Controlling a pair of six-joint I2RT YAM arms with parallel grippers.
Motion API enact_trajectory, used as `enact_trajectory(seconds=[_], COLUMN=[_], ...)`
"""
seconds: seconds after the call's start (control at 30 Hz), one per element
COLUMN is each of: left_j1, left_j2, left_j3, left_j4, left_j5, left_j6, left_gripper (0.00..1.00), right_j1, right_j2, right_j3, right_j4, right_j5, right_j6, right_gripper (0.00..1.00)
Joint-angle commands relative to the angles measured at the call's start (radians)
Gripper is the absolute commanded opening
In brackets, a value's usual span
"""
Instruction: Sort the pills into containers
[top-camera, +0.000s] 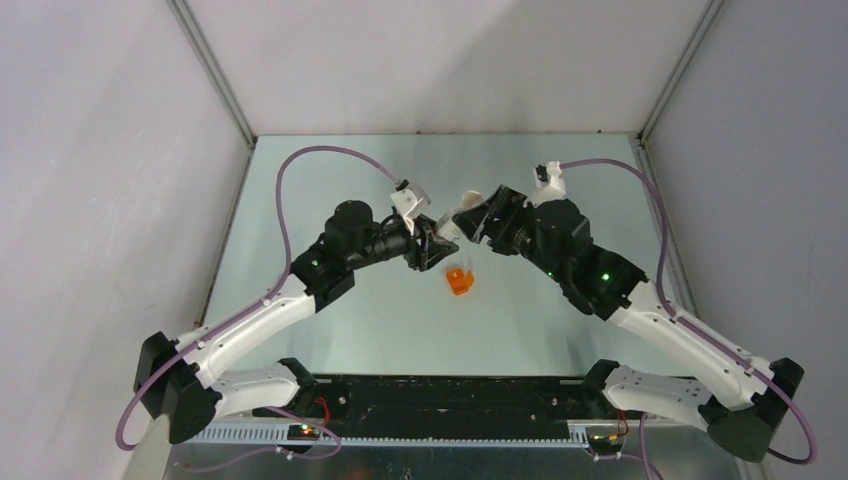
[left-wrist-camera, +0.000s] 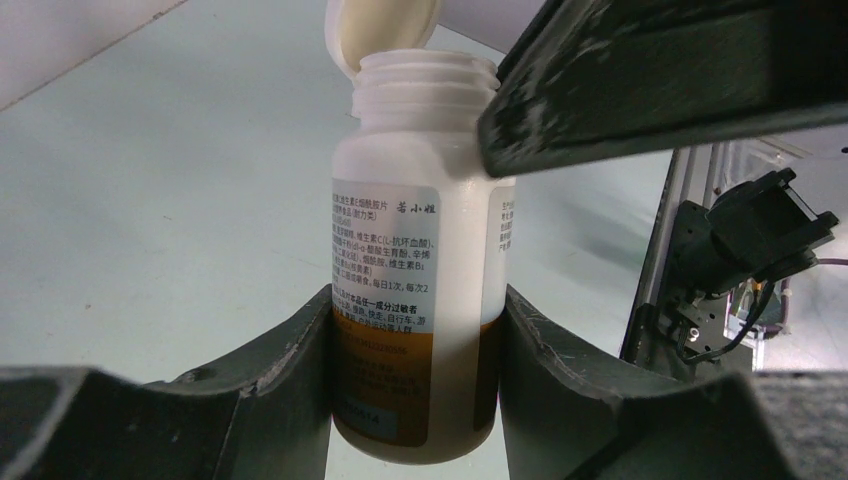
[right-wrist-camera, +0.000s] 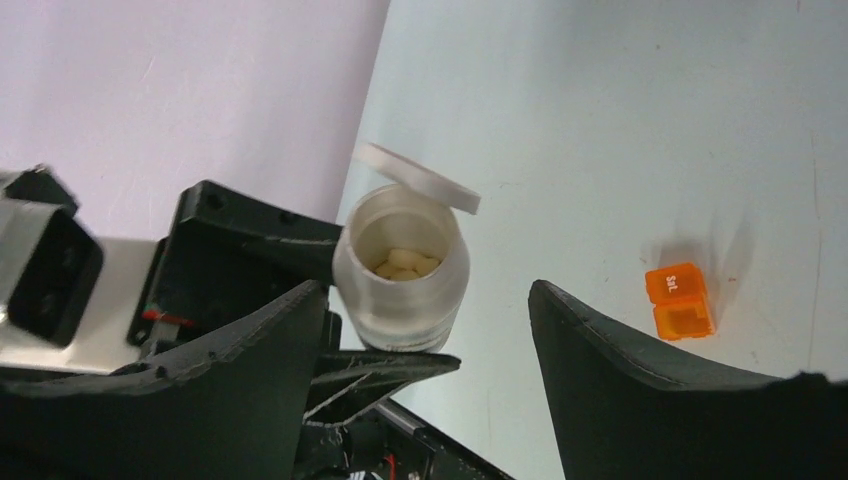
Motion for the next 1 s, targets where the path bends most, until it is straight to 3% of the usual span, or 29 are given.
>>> enact_trajectory(seconds=[0.0,0.47,0.53,0.6,0.7,0.73,0.77,0.9,0.97], left_j1=[0.000,0.001,0.000,0.000,0.000,0.000,0.001,0.003,0.010], left_j2=[-0.015,-0.010,-0.010,-0.013,-0.024,-0.032,-0.034,-0.065,-0.081], left_j3=[0.038,0.035,0.035,0.034,0.029,0.027,0.027,0.020,0.019], left_j4=[0.072,0.085,0.083,0.079,0.073,0.071,0.069,0.061,0.055], left_j5=[-0.018,-0.012,-0.014,-0.018,-0.036,-0.038,-0.037,-0.030,-0.014], left_j6=[-0.031,-0.068,-0.071,-0.079,-0.093,-0.098,-0.100,-0.107,-0.109], left_gripper=[0.04,0.22,0.23,0.28,0.49,0.54,0.66,0.97,0.99], right_j1=[0.013,0.004,0.004,0.001,-0.003,-0.005,-0.008,-0.017,-0.035], right_j2=[0.034,0.106,0.114,0.119,0.119,0.117,0.114,0.080,0.060], right_j3=[0.000,0.000,0.000,0.001,0.000,0.000,0.001,0.000,-0.003], right_j4=[0.084,0.165,0.172,0.177,0.189,0.193,0.200,0.217,0.230], right_j5=[0.088,-0.023,-0.044,-0.060,-0.093,-0.100,-0.113,-0.161,-0.223], right_j6=[0.072,0.103,0.109,0.106,0.083,0.074,0.049,-0.066,-0.125], right_gripper=[0.78,0.70,0.67,0.56,0.31,0.27,0.23,0.21,0.20])
